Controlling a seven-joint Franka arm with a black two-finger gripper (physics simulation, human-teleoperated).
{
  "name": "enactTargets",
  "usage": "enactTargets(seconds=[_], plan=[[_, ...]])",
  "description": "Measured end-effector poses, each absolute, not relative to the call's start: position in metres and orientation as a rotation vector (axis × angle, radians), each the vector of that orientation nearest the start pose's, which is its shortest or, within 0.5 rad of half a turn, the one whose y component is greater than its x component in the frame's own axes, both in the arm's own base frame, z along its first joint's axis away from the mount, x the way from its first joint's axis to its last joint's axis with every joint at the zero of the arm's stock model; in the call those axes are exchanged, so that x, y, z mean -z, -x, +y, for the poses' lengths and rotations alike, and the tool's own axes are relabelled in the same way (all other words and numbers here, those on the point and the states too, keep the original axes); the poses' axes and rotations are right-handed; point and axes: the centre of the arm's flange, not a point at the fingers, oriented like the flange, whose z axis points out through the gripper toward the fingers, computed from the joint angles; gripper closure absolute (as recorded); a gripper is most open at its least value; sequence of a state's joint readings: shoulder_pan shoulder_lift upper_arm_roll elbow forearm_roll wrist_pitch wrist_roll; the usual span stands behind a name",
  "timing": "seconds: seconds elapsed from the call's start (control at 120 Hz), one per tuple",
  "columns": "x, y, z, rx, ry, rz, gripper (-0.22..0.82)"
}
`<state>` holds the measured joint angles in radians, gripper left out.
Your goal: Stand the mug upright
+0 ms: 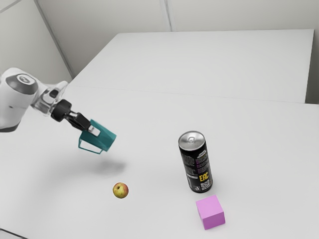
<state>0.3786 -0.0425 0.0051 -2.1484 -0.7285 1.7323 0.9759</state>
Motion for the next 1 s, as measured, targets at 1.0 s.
enactTargets(seconds=[1.0], plan=[[-0.437, -0.481, 0.003, -0.047, -3.069, -0.339, 0.79]])
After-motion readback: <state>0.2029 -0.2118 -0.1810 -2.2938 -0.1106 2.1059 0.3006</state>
